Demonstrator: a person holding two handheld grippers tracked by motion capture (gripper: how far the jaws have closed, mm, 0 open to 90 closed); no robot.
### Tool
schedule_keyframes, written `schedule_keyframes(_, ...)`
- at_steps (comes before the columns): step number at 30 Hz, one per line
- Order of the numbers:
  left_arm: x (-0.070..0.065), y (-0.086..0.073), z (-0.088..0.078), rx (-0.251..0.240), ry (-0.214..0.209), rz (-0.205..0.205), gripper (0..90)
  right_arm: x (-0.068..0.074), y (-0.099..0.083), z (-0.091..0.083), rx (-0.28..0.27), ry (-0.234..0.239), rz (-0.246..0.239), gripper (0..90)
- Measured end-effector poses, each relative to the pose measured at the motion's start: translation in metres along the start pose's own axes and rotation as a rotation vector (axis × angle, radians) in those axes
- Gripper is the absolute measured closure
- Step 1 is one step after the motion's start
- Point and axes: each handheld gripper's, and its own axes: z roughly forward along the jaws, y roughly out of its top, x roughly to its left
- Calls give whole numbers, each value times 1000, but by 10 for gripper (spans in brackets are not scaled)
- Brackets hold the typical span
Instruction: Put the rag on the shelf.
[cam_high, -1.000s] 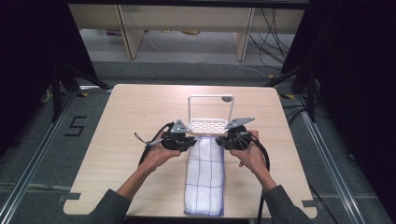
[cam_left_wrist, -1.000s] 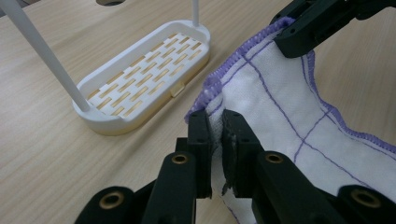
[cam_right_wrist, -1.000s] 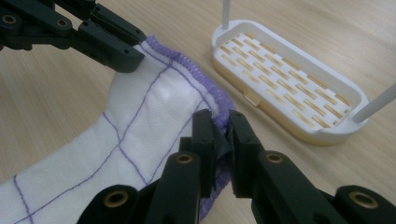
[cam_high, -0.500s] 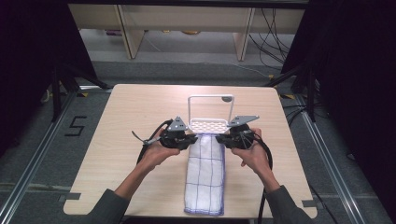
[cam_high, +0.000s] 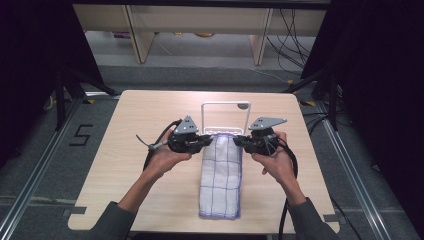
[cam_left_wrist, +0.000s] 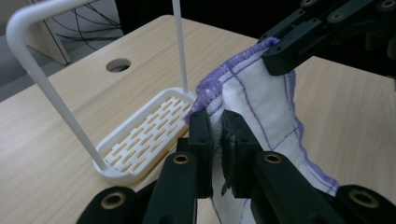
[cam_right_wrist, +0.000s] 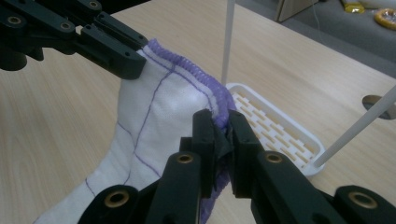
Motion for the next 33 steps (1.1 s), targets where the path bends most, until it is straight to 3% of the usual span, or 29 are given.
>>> schedule_keyframes(8,0,33,-13,8,19,27,826,4,18,-17,-59,1,-14,841)
schedule_keyframes(9,1,36,-15,10,18,27,827,3,27,-21,-64,3,-40,841)
schedule_keyframes(12,8,49,-21,2,19,4,829,1,38,-27,-63,-9,-27,842)
schedule_keyframes(19,19,71,-31,1,31,-3,831,-8,65,-37,-52,-12,-34,843)
schedule_keyframes(25,27,101,-41,0,49,17,836,-14,95,-51,-64,-52,-51,845)
schedule_keyframes(26,29,111,-43,-8,73,30,838,-17,106,-55,-61,-59,-58,846)
schedule_keyframes(29,32,121,-43,-14,81,42,841,-20,116,-57,-65,-78,-73,846)
schedule_keyframes(31,35,129,-44,-10,98,43,842,-22,125,-59,-62,-95,-44,846)
schedule_keyframes(32,37,133,-43,-19,106,40,842,-25,128,-60,-64,-103,-69,847)
schedule_keyframes(33,39,136,-43,-18,115,43,842,-27,133,-60,-61,-109,-59,847)
